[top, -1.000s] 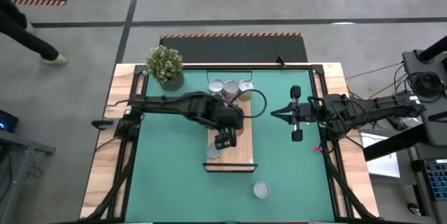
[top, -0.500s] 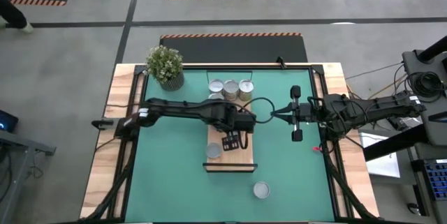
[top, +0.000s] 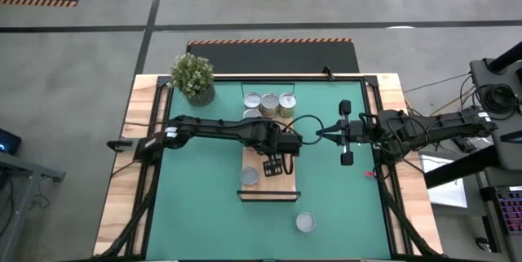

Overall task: Pick and place cans onto a shelf
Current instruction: Put the canned pineapples on the shelf

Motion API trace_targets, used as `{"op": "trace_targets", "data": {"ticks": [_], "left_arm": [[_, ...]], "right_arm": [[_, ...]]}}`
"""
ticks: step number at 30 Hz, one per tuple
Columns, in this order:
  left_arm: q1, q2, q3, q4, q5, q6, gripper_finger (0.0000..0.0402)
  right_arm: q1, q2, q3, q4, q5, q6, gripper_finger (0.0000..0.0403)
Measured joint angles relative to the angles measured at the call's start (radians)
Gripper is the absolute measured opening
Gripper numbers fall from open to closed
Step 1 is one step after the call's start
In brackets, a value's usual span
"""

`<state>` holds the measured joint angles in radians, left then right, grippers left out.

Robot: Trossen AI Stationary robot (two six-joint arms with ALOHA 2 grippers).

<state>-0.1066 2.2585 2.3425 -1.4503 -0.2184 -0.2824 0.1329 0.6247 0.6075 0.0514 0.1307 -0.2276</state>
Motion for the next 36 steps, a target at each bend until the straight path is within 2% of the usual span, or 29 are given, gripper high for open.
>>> {"op": "trace_targets", "data": {"ticks": [36], "left_arm": [[-0.001, 0.013, -0.009, 0.073, -0.008, 0.012, 0.0325]], "right_arm": [[0.000, 0.000, 0.000, -0.018, 0.000, -0.008, 0.0009]]}}
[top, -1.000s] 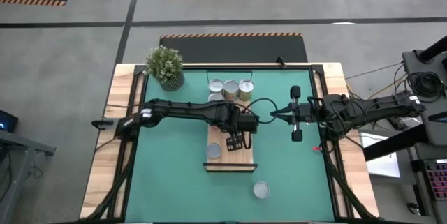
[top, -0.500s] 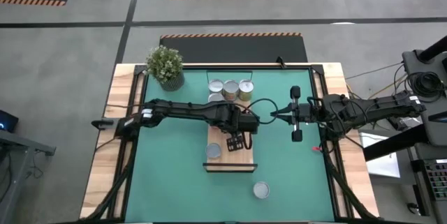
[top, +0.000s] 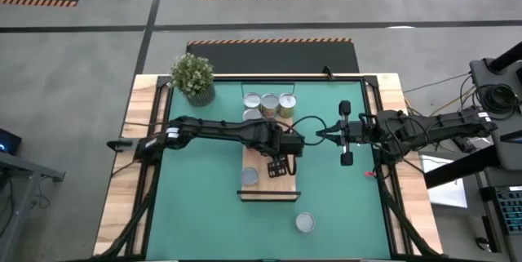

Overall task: Pick and place cans onto a shelf
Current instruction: Put the canned pineapples on the shelf

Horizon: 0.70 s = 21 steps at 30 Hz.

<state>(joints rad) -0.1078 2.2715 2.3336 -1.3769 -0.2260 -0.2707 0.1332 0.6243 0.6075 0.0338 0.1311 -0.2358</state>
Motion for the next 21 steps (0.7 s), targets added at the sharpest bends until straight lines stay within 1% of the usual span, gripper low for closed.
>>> {"op": "trace_targets", "data": {"ticks": [8, 17, 21], "left_arm": [[0.000, 0.000, -0.065, 0.052, -0.001, 0.008, 0.0325], [-0.002, 0.000, -0.070, 0.058, -0.003, 0.021, 0.0326], [-0.002, 0.000, -0.070, 0.057, -0.003, 0.031, 0.0332]], "right_arm": [[0.000, 0.000, 0.000, -0.005, 0.001, -0.003, 0.0009], [0.000, 0.000, 0.000, -0.003, 0.000, -0.011, 0.0009], [0.000, 0.000, 0.000, -0.005, 0.001, -0.010, 0.0009]]}}
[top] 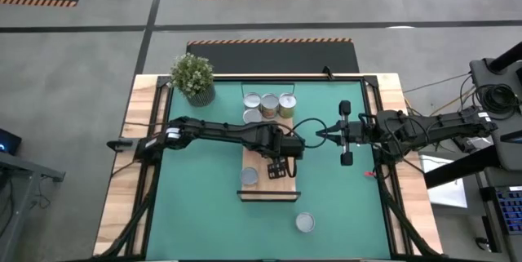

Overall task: Pick and place cans onto a shelf
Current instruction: Put the canned pineapples on the shelf

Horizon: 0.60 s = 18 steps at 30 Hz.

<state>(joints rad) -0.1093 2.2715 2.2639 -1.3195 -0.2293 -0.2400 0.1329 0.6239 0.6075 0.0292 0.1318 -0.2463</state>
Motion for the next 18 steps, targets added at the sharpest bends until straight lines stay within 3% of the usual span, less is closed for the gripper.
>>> {"op": "trace_targets", "data": {"ticks": [9, 18], "left_arm": [[0.000, 0.000, 0.021, -0.008, -0.036, 0.048, 0.0345], [-0.042, -0.042, 0.078, 0.015, -0.070, 0.206, 0.0345]], "right_arm": [[0.000, 0.000, 0.000, -0.002, 0.000, 0.000, 0.0009], [0.000, 0.000, 0.000, -0.002, 0.000, 0.003, 0.0009]]}}
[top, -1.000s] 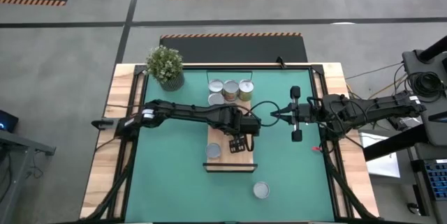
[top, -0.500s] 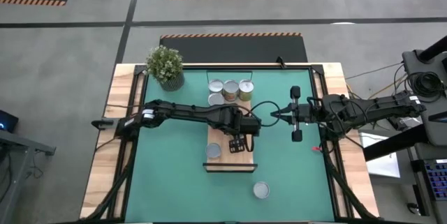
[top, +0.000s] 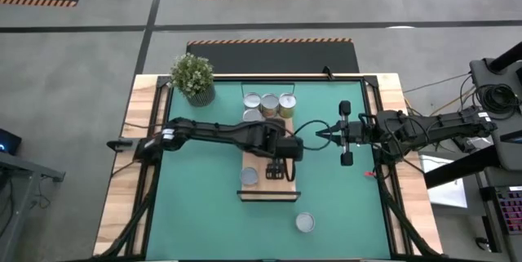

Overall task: Pick and place cans onto a shelf
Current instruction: Put the canned pineapples on the shelf

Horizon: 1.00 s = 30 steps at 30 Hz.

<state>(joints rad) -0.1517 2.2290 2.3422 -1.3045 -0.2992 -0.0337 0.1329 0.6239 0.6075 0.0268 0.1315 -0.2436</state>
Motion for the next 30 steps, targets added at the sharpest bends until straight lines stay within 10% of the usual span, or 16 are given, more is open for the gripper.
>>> {"op": "trace_targets", "data": {"ticks": [13, 30], "left_arm": [[-0.119, -0.147, -0.103, 0.069, -0.183, 0.114, 0.0336], [-0.164, -0.838, -1.241, 1.192, -0.163, 0.302, 0.0287]], "right_arm": [[0.000, 0.022, 0.014, 0.000, 0.003, 0.023, 0.0009], [0.000, 0.299, 0.154, -0.046, 0.010, 0.125, 0.0009]]}}
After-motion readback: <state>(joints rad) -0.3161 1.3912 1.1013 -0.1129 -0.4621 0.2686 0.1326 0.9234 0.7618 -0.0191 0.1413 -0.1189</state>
